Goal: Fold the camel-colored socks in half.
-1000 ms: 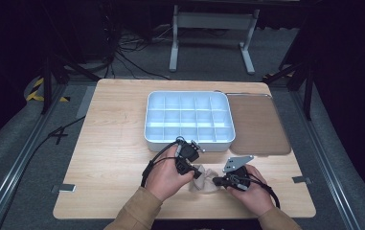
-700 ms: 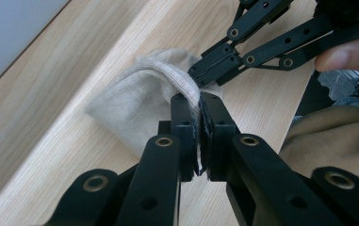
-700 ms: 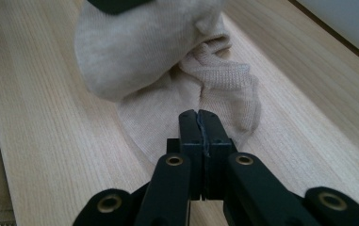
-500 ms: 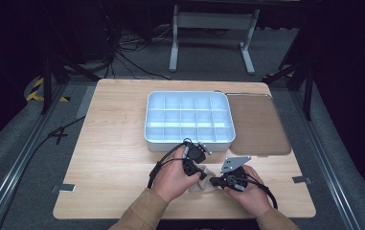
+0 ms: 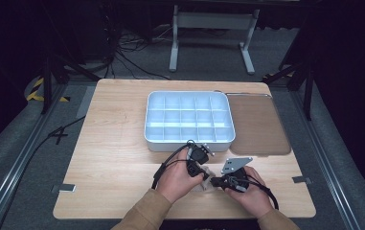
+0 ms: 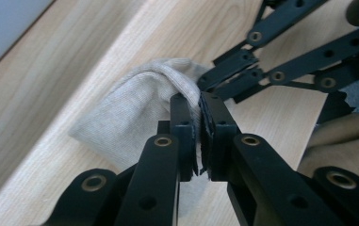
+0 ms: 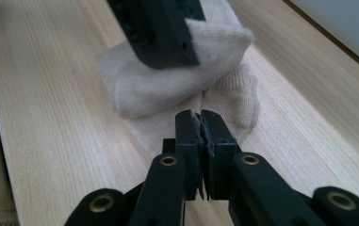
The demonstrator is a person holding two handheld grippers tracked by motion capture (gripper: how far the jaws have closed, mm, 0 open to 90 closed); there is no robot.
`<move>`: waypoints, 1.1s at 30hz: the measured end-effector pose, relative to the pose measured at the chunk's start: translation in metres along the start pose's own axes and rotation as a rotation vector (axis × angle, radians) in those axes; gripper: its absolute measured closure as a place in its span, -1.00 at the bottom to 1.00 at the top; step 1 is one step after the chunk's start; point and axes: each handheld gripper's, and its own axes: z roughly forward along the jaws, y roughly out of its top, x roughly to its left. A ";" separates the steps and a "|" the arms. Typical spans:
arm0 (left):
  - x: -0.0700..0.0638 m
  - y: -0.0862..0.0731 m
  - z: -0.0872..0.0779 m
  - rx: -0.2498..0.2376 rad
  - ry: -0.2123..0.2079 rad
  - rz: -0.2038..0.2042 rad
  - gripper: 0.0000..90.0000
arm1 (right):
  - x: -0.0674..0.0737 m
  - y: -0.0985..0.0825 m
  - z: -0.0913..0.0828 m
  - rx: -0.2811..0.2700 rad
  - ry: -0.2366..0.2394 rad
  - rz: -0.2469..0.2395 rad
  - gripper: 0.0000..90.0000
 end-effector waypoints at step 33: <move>0.008 -0.031 -0.039 -0.116 -0.009 -0.028 0.30 | 0.009 0.028 -0.039 -0.144 0.006 -0.019 0.99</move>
